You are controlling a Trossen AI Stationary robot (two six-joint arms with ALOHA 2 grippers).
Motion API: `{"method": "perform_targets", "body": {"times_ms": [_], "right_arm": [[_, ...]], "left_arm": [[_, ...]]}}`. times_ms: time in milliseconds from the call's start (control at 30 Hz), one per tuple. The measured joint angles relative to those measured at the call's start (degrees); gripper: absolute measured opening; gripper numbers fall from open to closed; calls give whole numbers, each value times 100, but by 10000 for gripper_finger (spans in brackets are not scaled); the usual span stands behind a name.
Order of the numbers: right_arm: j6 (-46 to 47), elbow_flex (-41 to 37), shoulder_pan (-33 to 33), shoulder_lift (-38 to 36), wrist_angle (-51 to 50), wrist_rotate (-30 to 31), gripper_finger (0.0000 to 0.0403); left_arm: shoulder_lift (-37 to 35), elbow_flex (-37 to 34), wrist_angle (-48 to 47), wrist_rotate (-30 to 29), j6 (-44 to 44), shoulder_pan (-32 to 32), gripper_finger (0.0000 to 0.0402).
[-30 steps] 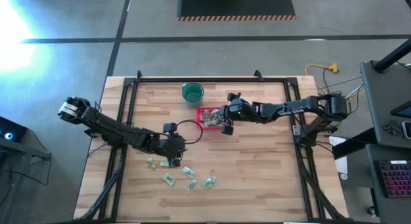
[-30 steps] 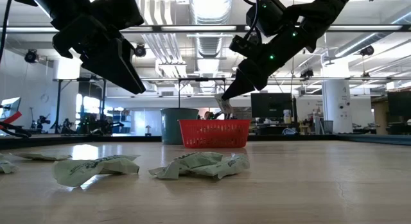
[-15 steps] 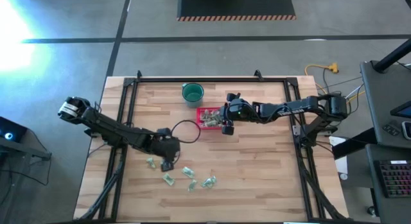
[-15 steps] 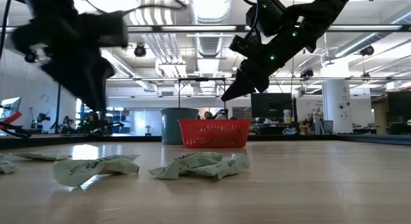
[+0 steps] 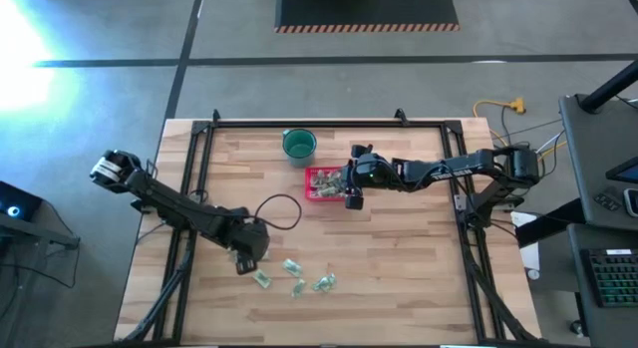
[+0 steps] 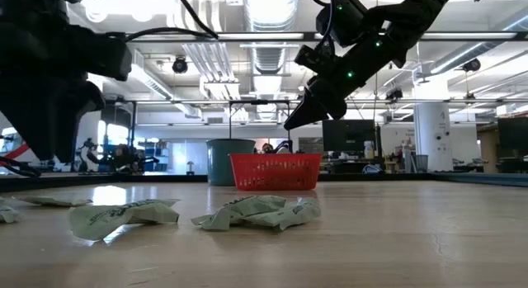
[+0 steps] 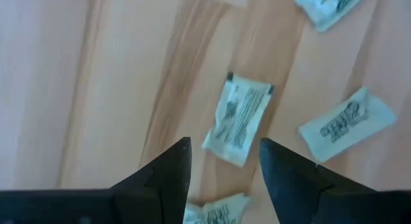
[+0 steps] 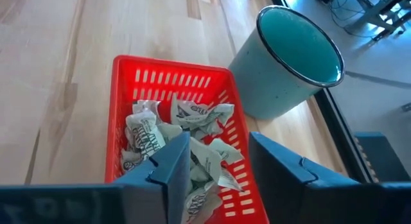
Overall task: Pick and place items into bin
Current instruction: Put the light green stevia packet into the red bin
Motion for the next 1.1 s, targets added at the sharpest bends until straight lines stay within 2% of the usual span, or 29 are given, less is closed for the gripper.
{"method": "perform_targets", "body": {"times_ms": [167,500,767,900,1100], "right_arm": [[-14,0,0,0,31,0,140],[-15,0,0,0,31,1,135],[-16,0,0,-2,47,2,127],[-14,0,0,-2,47,2,129],[-17,0,0,-9,53,2,130]], "left_arm": [[208,-15,131,-136,262,-21,167],[1026,-7,281,280,608,-61,167],[1192,22,295,341,613,-61,160],[1149,15,307,336,610,-66,124],[1141,59,264,324,651,-63,24]]}}
